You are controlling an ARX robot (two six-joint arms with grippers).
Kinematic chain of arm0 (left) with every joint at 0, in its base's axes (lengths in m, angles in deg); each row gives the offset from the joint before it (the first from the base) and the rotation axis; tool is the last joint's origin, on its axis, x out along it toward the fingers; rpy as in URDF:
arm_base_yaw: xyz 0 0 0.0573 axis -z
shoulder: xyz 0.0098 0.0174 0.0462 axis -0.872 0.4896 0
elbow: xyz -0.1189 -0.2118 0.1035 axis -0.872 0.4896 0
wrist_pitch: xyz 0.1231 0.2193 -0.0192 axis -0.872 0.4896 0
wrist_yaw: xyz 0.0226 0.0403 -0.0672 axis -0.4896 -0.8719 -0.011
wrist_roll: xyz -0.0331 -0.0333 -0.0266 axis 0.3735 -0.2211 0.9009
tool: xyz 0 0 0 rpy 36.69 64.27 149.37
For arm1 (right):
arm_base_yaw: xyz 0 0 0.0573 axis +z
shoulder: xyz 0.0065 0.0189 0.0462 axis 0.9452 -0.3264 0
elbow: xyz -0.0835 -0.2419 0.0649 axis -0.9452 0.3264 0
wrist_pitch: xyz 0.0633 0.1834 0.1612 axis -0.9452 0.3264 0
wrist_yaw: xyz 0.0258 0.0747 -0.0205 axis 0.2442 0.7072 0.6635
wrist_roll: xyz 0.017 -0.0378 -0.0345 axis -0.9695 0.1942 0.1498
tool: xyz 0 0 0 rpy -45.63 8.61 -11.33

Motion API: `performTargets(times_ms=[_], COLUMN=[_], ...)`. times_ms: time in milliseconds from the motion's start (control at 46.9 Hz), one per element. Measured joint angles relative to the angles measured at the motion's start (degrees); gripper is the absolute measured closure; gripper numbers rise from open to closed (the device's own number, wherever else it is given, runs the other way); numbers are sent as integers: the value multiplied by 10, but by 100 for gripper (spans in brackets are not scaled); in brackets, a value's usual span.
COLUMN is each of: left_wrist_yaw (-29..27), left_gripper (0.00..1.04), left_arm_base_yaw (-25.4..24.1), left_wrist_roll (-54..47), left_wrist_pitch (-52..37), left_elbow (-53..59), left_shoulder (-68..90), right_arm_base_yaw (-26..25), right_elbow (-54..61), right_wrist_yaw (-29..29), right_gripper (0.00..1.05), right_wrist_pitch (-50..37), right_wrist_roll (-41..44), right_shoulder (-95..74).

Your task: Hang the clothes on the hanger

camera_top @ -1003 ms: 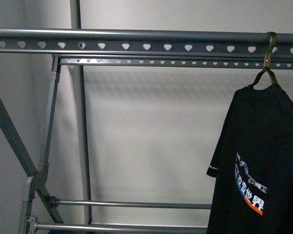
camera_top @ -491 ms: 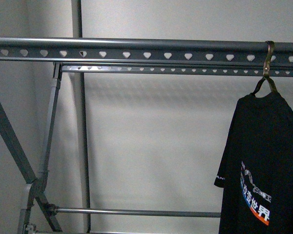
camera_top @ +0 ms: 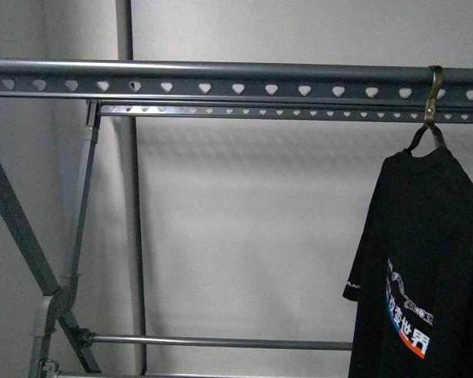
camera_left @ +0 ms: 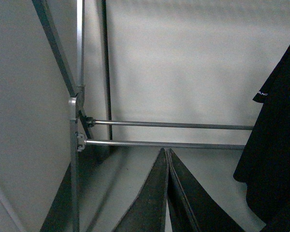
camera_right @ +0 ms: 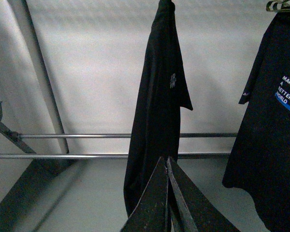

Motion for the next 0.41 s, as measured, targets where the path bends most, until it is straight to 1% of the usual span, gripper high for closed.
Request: performTargets(times_ms=[107, 341, 384, 405], left_wrist_yaw=[0, 0, 0, 0], left_gripper=[101, 101, 101, 99], left_arm_base_yaw=[0, 0, 0, 0], left_wrist_roll=[0, 0, 0, 0], left_wrist_pitch=[2, 2, 2, 2], left_elbow=[0, 0, 0, 0], left_shoulder=[-2, -3, -3, -3], right_arm_base_yaw=[0, 0, 0, 0], right_elbow=[20, 20, 20, 20], right_wrist_yaw=[2, 1, 0, 0], right_gripper=[102, 102, 97, 92], right_wrist_pitch=[-2, -2, -2, -2], right_wrist_roll=[0, 0, 0, 0], right_shoulder=[17, 18, 18, 18])
